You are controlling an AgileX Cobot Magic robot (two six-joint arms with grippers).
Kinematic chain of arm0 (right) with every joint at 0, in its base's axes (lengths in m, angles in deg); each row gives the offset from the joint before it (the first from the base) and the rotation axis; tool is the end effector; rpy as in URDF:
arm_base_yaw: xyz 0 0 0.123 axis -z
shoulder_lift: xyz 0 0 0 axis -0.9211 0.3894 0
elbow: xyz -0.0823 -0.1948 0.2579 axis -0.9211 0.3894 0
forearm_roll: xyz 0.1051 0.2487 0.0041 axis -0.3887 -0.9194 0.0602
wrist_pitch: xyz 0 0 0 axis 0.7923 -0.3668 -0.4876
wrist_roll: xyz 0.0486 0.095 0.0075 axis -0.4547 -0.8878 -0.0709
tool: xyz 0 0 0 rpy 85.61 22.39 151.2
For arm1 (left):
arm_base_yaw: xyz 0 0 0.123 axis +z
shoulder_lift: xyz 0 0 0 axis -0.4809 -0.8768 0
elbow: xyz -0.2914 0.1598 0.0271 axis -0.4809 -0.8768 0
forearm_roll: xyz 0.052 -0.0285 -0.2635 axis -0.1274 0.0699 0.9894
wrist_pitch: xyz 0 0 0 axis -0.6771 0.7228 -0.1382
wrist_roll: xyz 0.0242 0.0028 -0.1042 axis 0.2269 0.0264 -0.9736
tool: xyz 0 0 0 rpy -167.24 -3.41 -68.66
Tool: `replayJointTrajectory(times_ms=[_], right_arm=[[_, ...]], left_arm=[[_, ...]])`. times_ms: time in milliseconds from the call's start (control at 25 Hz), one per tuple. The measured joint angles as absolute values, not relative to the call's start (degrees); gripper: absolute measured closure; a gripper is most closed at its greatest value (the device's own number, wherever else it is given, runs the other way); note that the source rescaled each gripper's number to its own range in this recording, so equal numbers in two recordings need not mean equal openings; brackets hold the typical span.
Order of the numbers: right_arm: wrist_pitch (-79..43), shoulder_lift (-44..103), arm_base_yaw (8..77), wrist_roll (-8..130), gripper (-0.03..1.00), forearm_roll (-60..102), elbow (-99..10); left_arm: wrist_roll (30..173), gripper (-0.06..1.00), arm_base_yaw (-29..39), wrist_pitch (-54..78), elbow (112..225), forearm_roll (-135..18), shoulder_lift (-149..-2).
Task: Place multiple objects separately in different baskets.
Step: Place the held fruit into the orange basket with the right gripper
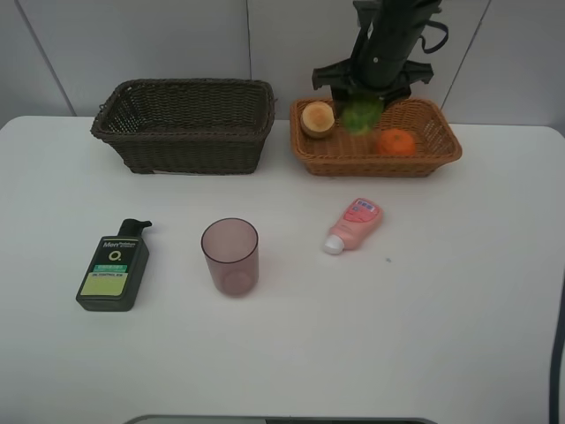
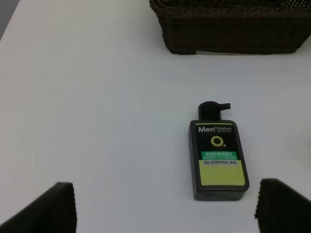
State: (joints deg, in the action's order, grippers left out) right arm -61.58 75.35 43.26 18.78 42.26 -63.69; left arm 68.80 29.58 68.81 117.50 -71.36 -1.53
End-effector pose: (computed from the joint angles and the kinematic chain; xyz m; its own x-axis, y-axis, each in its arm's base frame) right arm 0.4667 0.1850 0.2451 -0.8941 -0.1790 -0.4104 -0.1577 0.9838 -0.0855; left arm -0.0248 -0.0015 0.2799 -0.4461 0.0041 -0.8950 -0.0005 1.0000 0.0048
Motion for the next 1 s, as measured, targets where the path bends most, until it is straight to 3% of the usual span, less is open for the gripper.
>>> replayJointTrajectory(times_ms=[400, 1000], right_arm=[[-48.9, 77.6, 44.9, 18.8, 0.76, 42.8, -63.7], [-44.6, 83.2, 46.9, 18.8, 0.75, 42.7, -63.6]], left_arm=[[68.8, -0.01, 29.6, 68.8, 117.5, -71.4, -1.5], [68.8, -0.01, 29.6, 68.8, 117.5, -71.4, -1.5]])
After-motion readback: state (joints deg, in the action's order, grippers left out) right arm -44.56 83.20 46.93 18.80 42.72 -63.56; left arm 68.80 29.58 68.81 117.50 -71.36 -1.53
